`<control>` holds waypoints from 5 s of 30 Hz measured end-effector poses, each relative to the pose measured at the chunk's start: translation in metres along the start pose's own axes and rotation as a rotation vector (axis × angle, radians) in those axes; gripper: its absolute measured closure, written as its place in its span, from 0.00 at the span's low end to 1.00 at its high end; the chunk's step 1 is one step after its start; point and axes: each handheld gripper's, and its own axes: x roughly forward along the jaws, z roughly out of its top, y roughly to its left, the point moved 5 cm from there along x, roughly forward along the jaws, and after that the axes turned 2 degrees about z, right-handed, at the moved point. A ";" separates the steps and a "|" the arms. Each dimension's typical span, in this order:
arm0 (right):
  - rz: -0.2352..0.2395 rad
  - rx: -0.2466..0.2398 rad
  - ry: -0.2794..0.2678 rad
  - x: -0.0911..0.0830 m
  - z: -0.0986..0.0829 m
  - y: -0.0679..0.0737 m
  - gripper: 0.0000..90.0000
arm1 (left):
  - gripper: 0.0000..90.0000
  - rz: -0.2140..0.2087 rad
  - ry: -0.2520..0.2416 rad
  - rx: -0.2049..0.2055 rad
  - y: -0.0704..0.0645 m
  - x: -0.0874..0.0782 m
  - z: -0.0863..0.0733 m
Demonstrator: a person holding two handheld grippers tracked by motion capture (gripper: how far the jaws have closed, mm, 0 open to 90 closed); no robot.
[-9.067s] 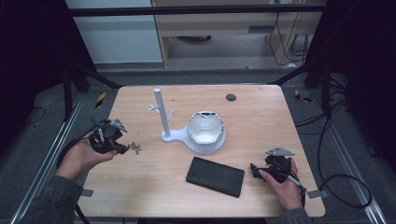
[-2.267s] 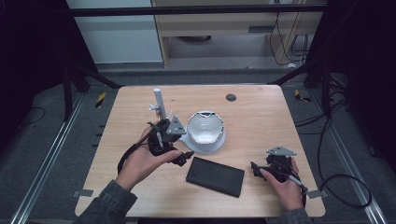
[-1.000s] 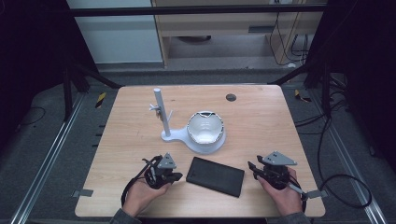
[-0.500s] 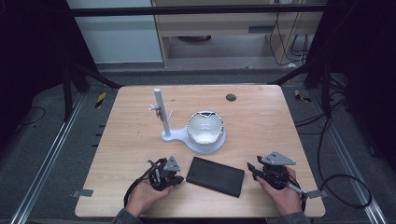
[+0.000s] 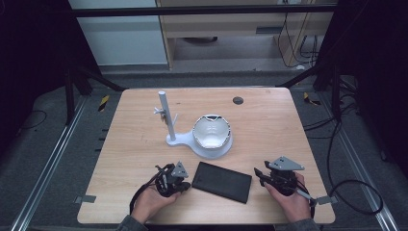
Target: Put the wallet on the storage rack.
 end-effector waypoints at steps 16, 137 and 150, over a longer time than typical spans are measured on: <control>0.068 -0.026 -0.009 0.000 0.009 0.020 0.50 | 1.00 -0.008 -0.064 -0.033 0.001 -0.006 0.005; 0.068 -0.506 0.056 0.020 0.052 0.082 0.93 | 0.11 0.011 -0.269 -0.105 0.027 -0.028 0.050; 0.102 -0.428 -0.059 0.011 0.054 0.070 0.93 | 0.08 -0.015 -0.228 -0.057 0.019 -0.029 0.065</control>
